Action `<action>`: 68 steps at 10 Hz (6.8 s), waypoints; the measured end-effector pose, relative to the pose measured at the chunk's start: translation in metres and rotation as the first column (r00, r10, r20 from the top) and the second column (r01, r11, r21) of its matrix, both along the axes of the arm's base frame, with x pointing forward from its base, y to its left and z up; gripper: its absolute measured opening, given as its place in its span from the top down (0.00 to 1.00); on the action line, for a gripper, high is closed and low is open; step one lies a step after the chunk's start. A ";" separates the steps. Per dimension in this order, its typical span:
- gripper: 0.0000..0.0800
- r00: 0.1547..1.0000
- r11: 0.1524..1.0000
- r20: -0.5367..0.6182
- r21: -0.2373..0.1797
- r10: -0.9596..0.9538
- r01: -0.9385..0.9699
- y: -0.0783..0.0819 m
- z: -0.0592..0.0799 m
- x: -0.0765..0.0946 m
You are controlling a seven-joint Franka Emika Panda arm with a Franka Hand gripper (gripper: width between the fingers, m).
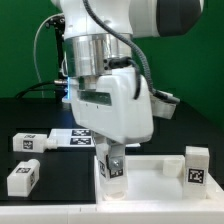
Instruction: Assemble square table
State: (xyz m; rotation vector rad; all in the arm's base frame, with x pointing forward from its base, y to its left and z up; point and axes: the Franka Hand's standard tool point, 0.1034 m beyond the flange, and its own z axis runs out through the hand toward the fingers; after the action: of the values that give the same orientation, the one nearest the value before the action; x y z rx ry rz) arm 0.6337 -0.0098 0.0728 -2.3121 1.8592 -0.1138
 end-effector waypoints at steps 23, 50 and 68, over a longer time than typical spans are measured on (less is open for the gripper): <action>0.64 0.995 0.995 -0.023 -0.032 0.095 -0.095 0.001 0.000 0.000; 0.64 0.995 0.998 -0.077 0.016 -0.060 0.061 0.005 -0.002 0.001; 0.40 0.439 0.426 -0.065 -0.149 0.896 -0.892 -0.003 -0.002 0.000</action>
Offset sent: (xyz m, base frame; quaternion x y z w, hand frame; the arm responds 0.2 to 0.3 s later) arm 0.0010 0.0053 0.0004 -0.0412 0.0524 -0.4510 0.8900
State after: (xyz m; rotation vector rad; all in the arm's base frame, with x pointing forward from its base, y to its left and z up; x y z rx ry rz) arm 0.6341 -0.0132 0.0703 -3.0436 0.3424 -0.1426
